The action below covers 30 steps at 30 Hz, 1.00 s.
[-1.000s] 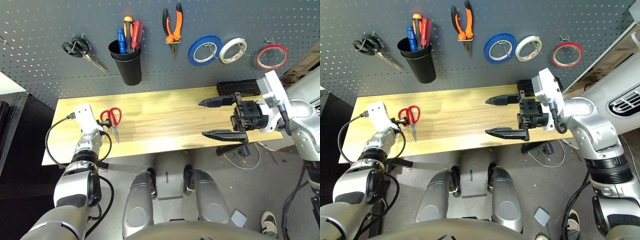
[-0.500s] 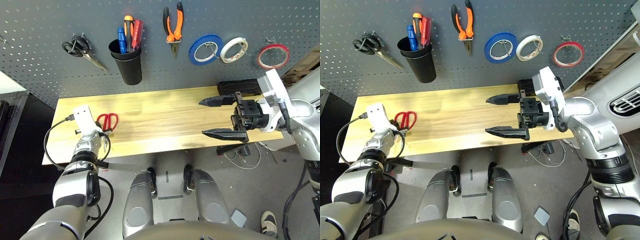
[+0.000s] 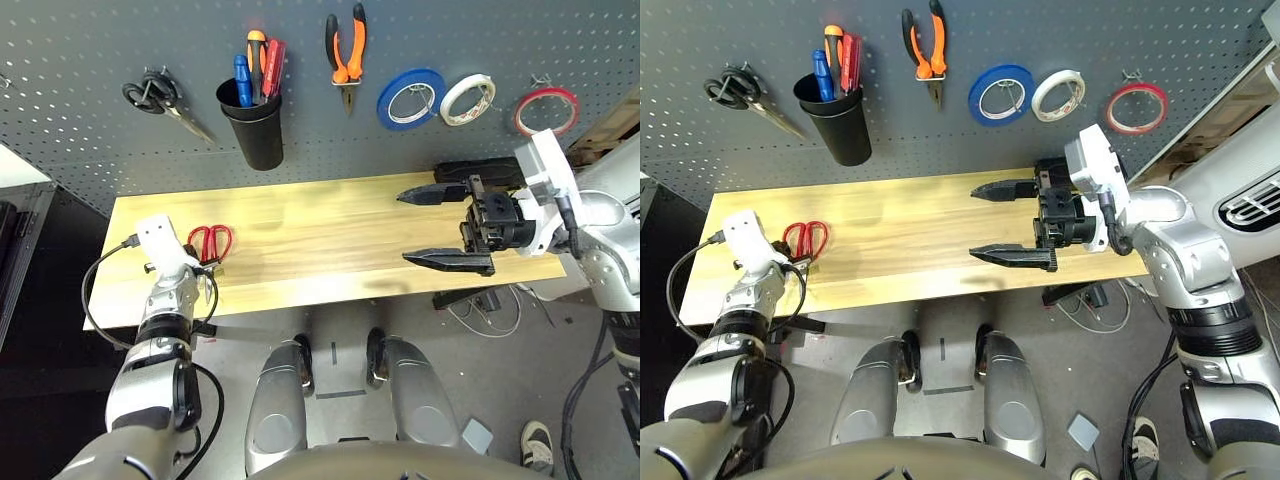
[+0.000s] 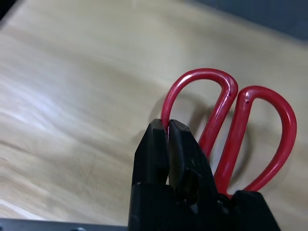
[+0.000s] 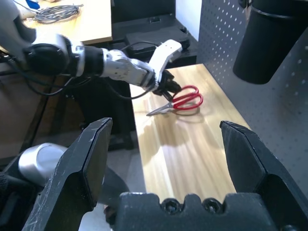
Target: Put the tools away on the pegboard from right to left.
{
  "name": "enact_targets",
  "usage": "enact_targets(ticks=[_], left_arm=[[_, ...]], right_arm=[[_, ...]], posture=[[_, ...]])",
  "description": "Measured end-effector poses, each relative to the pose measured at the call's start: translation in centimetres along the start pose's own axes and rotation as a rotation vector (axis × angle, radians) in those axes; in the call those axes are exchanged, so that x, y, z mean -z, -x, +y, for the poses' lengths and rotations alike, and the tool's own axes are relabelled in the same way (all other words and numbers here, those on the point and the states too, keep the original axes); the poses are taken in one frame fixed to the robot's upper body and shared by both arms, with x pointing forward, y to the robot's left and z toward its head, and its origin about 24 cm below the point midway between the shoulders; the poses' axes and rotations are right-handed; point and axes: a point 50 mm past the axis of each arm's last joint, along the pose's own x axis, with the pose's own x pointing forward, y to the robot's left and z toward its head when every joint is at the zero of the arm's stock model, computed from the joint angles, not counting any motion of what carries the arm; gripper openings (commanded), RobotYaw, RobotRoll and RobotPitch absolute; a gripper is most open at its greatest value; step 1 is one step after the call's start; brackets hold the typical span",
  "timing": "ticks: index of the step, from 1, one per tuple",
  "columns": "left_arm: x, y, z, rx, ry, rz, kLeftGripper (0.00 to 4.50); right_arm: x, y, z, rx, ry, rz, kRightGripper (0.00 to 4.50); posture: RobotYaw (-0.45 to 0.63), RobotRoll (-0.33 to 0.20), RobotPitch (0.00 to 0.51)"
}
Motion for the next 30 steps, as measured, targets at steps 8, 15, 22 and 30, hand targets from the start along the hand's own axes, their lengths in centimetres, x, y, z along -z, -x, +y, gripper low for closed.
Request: enact_targets(ticks=[8, 15, 22, 30], left_arm=[[-1.6, 3.5, 0.6, -0.027, 0.063, -0.075, 0.03], [-3.9, 5.2, 0.8, -0.022, 0.055, -0.167, 0.03], [-6.1, 6.6, 0.6, -0.006, 0.065, -0.262, 0.03], [-8.9, 8.5, 0.8, -0.014, 0.105, -0.462, 0.03]], right_arm=[[0.2, 0.8, -0.8, -0.008, -0.002, -0.012, 4.50], [-1.0, 1.2, -1.4, 0.001, 0.038, -0.039, 4.50], [-1.6, 0.9, -2.2, 0.009, 0.043, -0.064, 4.50], [-2.0, 2.0, -2.6, 0.028, 0.035, -0.105, 4.50]], posture=[[-0.05, 0.000, 0.123], [-0.02, 0.000, 0.083], [-0.01, 0.000, 0.079], [-0.01, 0.000, 0.077]])
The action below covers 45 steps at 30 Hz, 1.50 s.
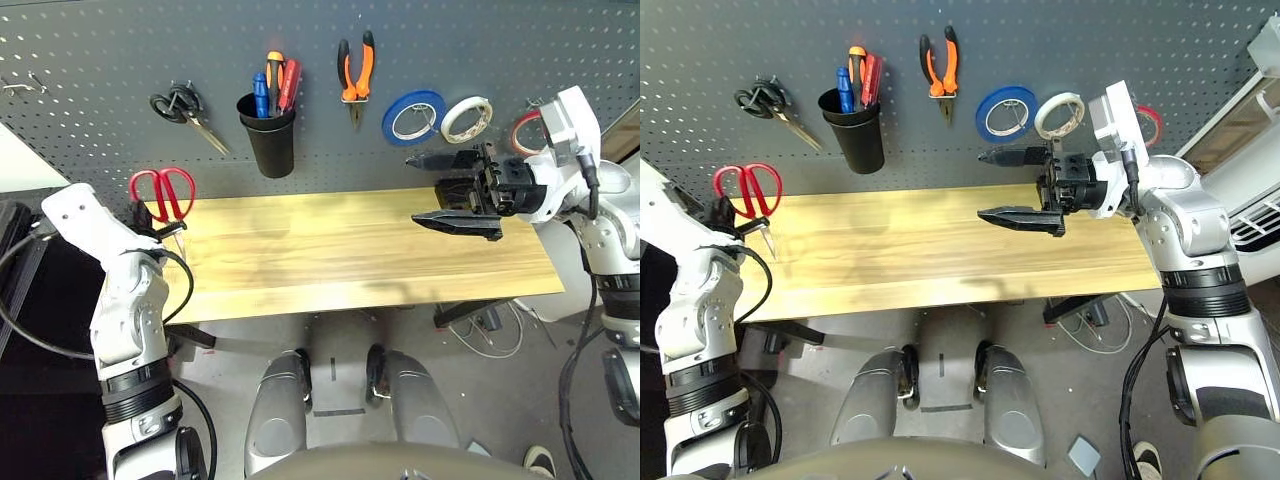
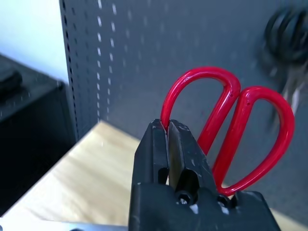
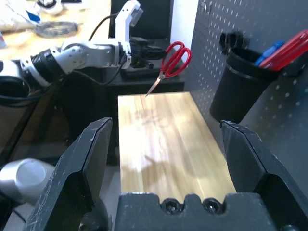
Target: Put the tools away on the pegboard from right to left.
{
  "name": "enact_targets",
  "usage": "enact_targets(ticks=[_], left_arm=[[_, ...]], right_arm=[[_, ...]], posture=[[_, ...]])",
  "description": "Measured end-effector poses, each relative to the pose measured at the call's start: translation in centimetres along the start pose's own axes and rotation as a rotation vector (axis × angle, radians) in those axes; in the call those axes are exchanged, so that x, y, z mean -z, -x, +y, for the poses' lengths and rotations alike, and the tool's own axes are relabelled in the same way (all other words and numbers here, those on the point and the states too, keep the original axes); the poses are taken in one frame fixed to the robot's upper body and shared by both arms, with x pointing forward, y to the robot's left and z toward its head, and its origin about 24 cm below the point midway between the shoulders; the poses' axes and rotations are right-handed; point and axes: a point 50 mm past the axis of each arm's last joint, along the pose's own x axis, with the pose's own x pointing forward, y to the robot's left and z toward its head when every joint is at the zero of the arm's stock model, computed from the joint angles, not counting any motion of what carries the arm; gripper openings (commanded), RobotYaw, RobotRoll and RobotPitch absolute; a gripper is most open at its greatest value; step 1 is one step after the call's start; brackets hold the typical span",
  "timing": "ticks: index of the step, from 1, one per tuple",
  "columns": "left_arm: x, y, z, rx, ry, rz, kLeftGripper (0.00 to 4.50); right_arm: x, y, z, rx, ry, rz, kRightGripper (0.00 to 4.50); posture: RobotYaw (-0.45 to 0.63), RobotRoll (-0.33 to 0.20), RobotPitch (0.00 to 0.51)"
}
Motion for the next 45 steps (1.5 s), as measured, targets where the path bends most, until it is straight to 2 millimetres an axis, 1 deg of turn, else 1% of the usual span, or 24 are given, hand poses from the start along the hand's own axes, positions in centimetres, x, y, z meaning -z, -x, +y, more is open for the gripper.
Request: enact_targets(ticks=[4, 7, 9, 14, 17, 20, 25, 28, 29, 33, 34, 41, 45], left_arm=[[-1.6, 0.3, 0.0, 0.007, 0.017, -0.091, 0.03], [-2.7, 0.4, -0.1, 0.014, 0.027, -0.155, 0.03], [-3.2, 0.4, -0.2, 0.019, 0.036, -0.185, 0.03], [-4.3, 0.4, -0.8, 0.038, 0.067, -0.242, 0.03], [-4.8, 0.4, -1.4, 0.064, 0.093, -0.267, 0.03], [-4.7, 0.3, -2.1, 0.088, 0.101, -0.260, 0.03], [-4.3, -0.8, -3.7, 0.147, 0.113, -0.249, 0.03], [-3.8, -1.8, -4.1, 0.142, 0.128, -0.233, 0.03], [-3.6, -2.5, -4.3, 0.138, 0.135, -0.223, 0.03], [-2.9, -4.2, -4.6, 0.116, 0.127, -0.202, 0.03], [-2.7, -4.5, -4.7, 0.110, 0.124, -0.197, 0.03], [-1.6, -5.9, -5.2, 0.095, 0.120, -0.161, 0.03], [-0.8, -6.3, -5.3, 0.089, 0.123, -0.138, 0.03]], right_arm=[[-1.5, 1.2, -0.4, 0.004, 0.014, -0.012, 4.50], [-2.1, 2.1, -0.8, 0.020, 0.016, -0.017, 4.50], [-2.2, 2.6, -1.0, 0.029, 0.013, -0.017, 4.50], [-2.1, 3.0, -1.2, 0.020, 0.008, -0.021, 4.50], [-2.0, 3.3, -1.4, 0.019, 0.014, -0.018, 4.50], [-2.1, 3.4, -1.5, 0.020, 0.016, -0.015, 4.50], [-2.3, 3.3, -1.6, 0.022, 0.024, -0.015, 4.50], [-2.3, 3.3, -1.6, 0.028, 0.026, -0.015, 4.50], [-2.4, 3.2, -1.6, 0.029, 0.029, -0.014, 4.50], [-2.5, 2.8, -1.3, 0.027, 0.032, -0.009, 4.50], [-2.5, 2.9, -1.2, 0.030, 0.032, -0.007, 4.50], [-2.7, 2.7, -1.1, 0.048, 0.037, -0.005, 4.50], [-2.6, 2.7, -0.9, 0.068, 0.038, -0.007, 4.50]], posture=[[-0.01, 0.000, 0.077], [-0.02, 0.000, 0.077], [-0.02, 0.000, 0.077], [-0.02, 0.000, 0.075], [-0.02, 0.000, 0.075], [-0.02, 0.000, 0.072], [-0.04, 0.000, 0.068], [-0.04, 0.000, 0.068], [-0.06, 0.000, 0.071], [-0.06, 0.000, 0.071], [-0.07, 0.000, 0.071], [-0.09, 0.000, 0.070], [-0.10, 0.000, 0.070]])
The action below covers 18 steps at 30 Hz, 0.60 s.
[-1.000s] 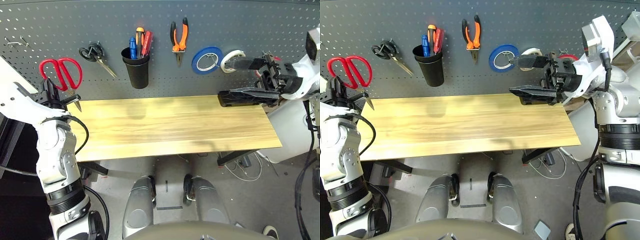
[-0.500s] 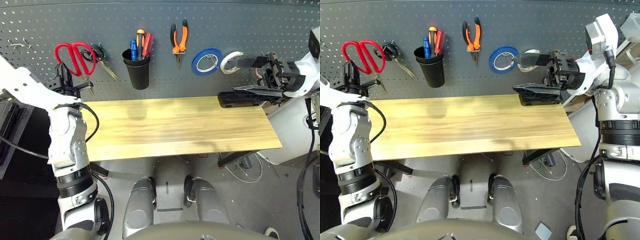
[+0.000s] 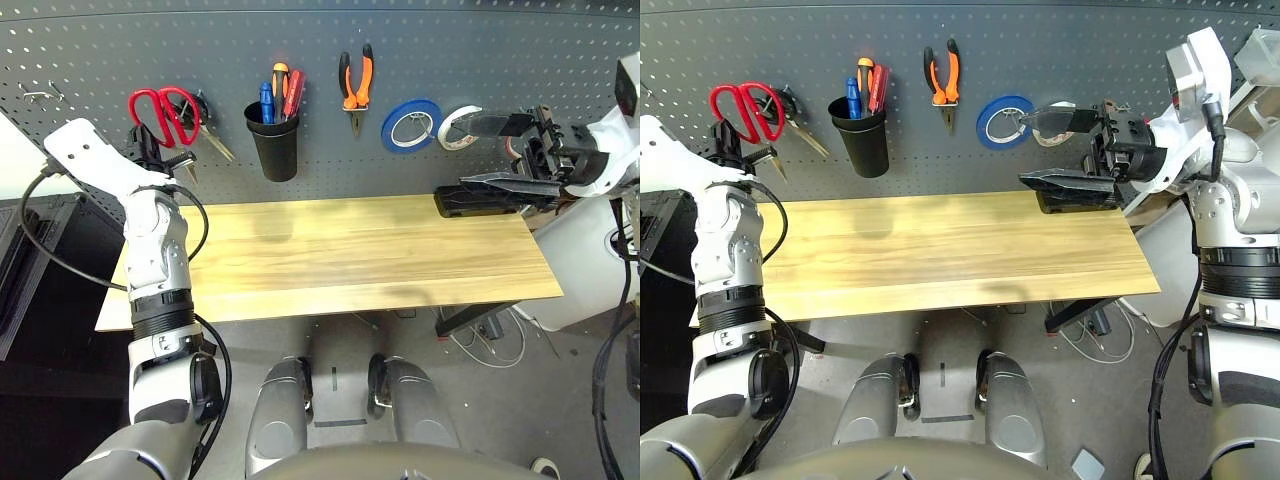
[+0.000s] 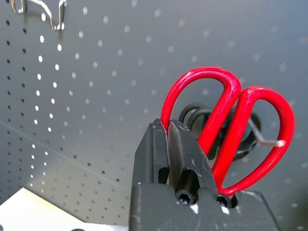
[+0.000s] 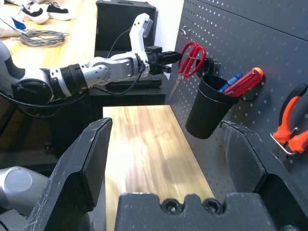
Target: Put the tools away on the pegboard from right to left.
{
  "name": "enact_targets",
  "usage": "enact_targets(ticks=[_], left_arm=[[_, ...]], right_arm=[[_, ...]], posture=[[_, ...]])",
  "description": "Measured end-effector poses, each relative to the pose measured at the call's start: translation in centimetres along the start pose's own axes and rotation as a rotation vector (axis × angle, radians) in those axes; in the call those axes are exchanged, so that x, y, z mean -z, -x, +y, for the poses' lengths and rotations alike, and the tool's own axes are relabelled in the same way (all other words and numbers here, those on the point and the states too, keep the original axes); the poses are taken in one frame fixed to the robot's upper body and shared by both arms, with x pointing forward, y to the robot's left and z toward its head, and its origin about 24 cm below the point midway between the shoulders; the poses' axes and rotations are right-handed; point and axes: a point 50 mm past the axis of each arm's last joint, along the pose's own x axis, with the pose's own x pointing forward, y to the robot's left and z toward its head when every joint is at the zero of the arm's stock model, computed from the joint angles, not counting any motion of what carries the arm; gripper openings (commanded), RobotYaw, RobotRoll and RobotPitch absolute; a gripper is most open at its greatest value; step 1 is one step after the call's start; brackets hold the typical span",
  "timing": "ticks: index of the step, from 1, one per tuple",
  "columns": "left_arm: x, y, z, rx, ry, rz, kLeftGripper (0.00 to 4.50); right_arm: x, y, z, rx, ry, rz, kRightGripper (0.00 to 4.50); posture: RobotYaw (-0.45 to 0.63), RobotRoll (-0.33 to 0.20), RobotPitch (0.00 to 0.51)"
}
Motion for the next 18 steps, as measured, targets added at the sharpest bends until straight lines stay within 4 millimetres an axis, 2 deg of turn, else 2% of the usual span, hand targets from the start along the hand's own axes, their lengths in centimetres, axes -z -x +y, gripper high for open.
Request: enact_targets(ticks=[3, 4, 5, 11, 14, 15, 18], left_arm=[[0.4, 0.0, -0.1, 0.000, 0.001, 0.012, 0.03], [0.5, 0.0, -0.1, 0.001, 0.000, 0.015, 0.63], [0.6, 0.0, -0.2, 0.002, 0.000, 0.017, 0.80], [0.7, 0.1, -0.5, 0.020, -0.010, 0.026, 3.15], [1.2, 0.8, 0.0, 0.032, -0.049, 0.050, 4.24], [1.5, 1.2, 0.2, 0.036, -0.064, 0.067, 4.46], [2.1, 2.3, 0.7, 0.052, -0.100, 0.108, 4.46]], right_arm=[[0.2, 0.1, 0.2, 0.015, -0.004, -0.005, 4.50], [0.2, 0.0, 0.2, 0.015, -0.004, -0.005, 4.50], [0.3, 0.0, 0.2, 0.017, -0.005, -0.006, 4.50], [0.4, -0.2, 0.2, 0.025, -0.009, -0.018, 4.50], [0.7, -0.4, 0.1, 0.036, -0.010, -0.031, 4.50], [0.9, -0.5, 0.0, 0.049, -0.011, -0.033, 4.50], [2.1, -0.4, -0.3, 0.107, -0.026, -0.019, 4.50]], posture=[[-0.10, 0.000, 0.070], [-0.10, 0.000, 0.070], [-0.10, 0.000, 0.070], [-0.09, 0.000, 0.072], [-0.08, 0.000, 0.074], [-0.08, 0.000, 0.074], [-0.08, 0.000, 0.074]])
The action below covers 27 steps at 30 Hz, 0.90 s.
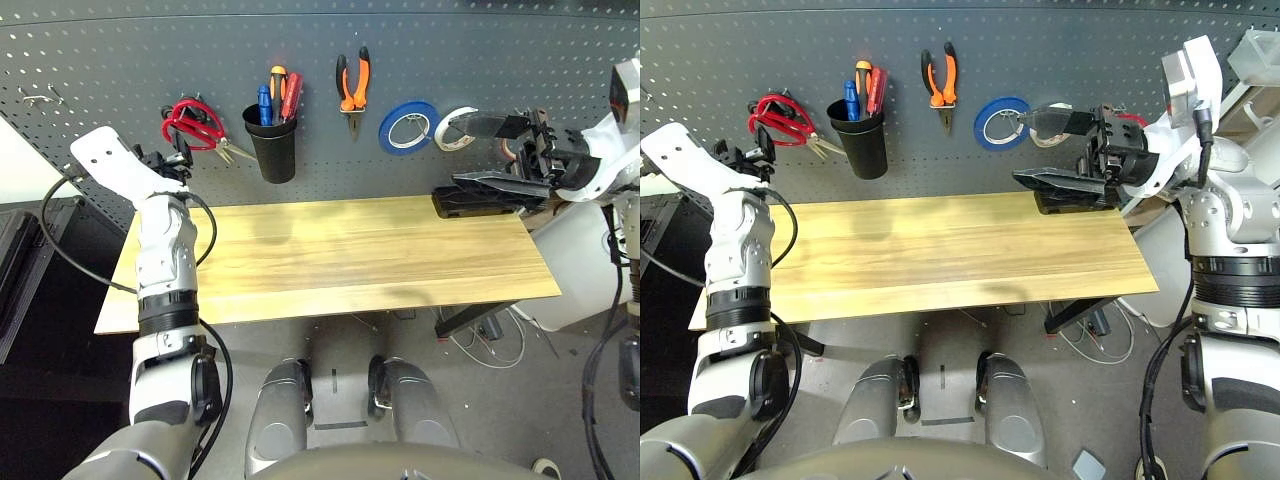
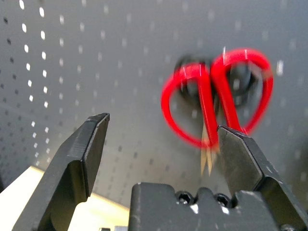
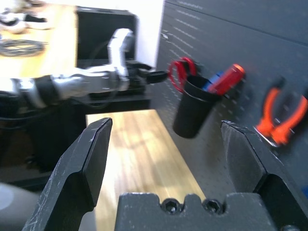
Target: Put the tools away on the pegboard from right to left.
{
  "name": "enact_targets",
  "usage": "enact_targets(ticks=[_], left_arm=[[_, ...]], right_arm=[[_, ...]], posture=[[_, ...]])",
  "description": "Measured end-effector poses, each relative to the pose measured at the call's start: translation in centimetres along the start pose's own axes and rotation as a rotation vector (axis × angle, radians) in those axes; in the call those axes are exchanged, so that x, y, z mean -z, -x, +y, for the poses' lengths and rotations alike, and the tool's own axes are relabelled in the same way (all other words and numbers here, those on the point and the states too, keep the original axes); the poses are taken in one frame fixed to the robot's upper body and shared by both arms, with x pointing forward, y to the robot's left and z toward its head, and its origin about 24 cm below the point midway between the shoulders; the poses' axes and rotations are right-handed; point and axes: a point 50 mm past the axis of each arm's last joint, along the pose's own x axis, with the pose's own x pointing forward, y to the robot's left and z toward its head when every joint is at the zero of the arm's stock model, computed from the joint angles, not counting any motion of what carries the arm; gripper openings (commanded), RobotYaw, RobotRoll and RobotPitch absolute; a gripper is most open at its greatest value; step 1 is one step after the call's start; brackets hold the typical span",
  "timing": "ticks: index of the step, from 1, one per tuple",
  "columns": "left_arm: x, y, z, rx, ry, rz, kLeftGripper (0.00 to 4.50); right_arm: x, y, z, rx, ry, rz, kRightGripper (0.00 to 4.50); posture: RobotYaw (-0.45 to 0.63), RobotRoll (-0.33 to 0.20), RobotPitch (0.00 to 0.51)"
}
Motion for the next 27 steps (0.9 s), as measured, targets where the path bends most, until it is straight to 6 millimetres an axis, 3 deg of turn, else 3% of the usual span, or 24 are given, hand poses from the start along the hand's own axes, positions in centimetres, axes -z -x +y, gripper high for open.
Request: enact_targets(ticks=[6, 14, 20, 25, 27], left_arm=[[0.8, 1.7, 1.0, 0.034, -0.056, 0.060, 4.46], [2.3, 2.5, 1.5, 0.130, -0.112, 0.163, 4.46], [3.8, 3.3, 0.4, 0.278, -0.144, 0.232, 4.46], [5.9, 4.2, 0.9, 0.334, -0.183, 0.295, 4.46], [6.5, 4.5, 1.2, 0.340, -0.194, 0.280, 4.46]], right_arm=[[4.0, -0.7, -0.2, 0.065, -0.062, 0.072, 4.50], [8.2, -1.1, -0.9, 0.237, -0.142, 0.182, 4.50], [9.6, -1.7, -1.7, 0.358, -0.153, 0.219, 4.50], [11.2, -1.6, -2.1, 0.515, -0.152, 0.249, 4.50], [11.9, -1.6, -2.4, 0.653, -0.143, 0.218, 4.50]], posture=[[-0.08, 0.000, 0.076], [-0.08, 0.000, 0.077], [-0.08, 0.000, 0.077], [-0.08, 0.000, 0.074], [-0.08, 0.000, 0.068]])
